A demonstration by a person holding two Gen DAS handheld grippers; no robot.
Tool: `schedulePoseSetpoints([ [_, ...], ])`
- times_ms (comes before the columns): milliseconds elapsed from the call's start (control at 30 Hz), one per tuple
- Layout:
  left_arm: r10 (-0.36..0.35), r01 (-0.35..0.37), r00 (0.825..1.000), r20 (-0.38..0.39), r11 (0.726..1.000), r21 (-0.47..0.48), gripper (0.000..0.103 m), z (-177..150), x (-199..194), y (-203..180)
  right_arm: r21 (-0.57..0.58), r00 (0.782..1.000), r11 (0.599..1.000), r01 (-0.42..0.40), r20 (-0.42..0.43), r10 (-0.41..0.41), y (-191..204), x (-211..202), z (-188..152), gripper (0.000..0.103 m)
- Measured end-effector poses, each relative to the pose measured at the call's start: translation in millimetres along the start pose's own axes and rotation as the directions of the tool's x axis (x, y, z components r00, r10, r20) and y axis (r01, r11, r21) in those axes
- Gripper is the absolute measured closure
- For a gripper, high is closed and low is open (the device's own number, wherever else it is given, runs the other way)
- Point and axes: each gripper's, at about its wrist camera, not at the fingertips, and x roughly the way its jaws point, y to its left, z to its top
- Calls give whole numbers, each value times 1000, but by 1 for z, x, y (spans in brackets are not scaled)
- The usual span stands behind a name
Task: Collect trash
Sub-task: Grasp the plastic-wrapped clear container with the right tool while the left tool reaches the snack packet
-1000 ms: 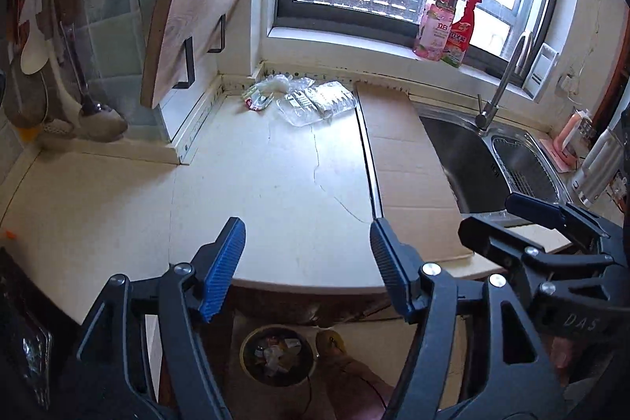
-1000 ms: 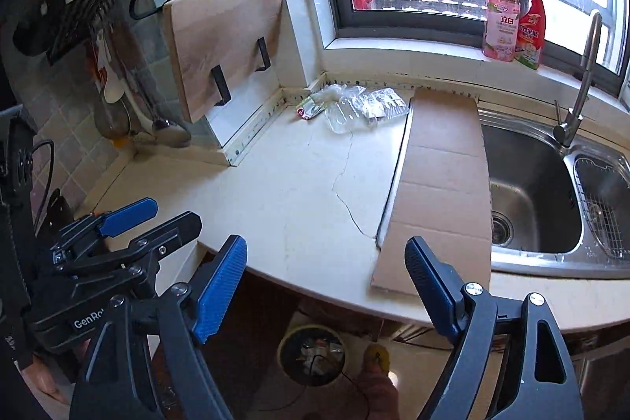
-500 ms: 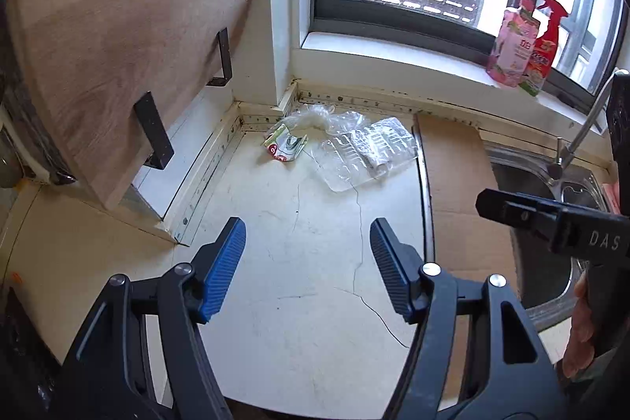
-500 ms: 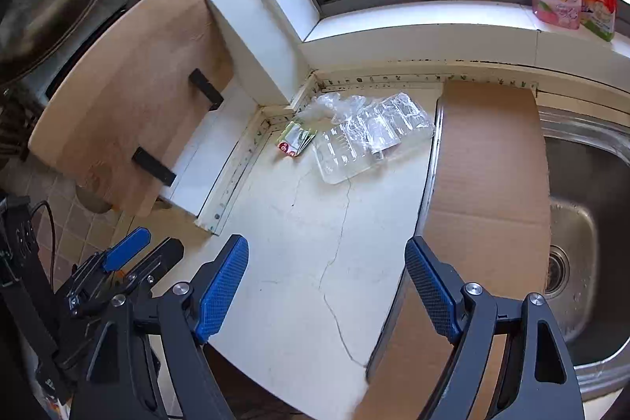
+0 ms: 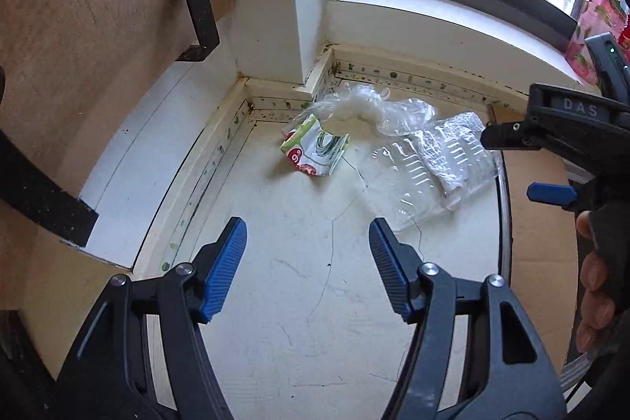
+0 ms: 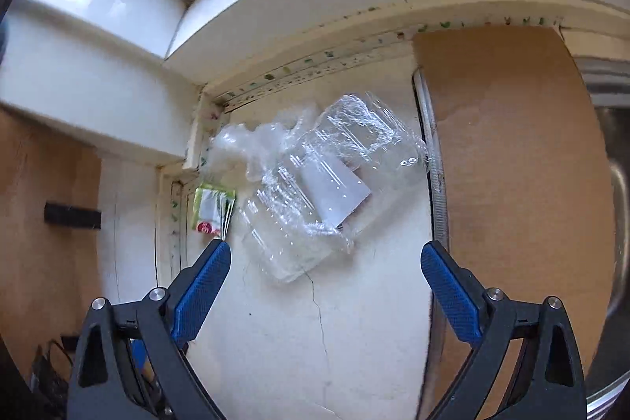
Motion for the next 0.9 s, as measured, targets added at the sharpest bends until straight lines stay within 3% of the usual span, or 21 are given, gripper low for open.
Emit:
schedulePoseSetpoints([
  [133,7,-7,1000,-14,1000,-6,41,7,17,4,110,999,994,22,-34,-18,4,37,16,1],
  [333,11,-10,1000,-4,999,49,41,11,26,-4,101,991,986,131,14,-133,35,68,25,1],
  [500,34,-34,999,6,996,87,41,8,30,-5,121,968,961,247,21,-251,50,92,30,1],
  [700,36,-37,999,5,993,111,41,5,35,-7,49,925,924,380,5,-381,69,123,36,0],
  [900,26,-27,1000,10,995,100,41,10,40,-8,-78,916,913,401,-1,-402,86,143,28,0],
])
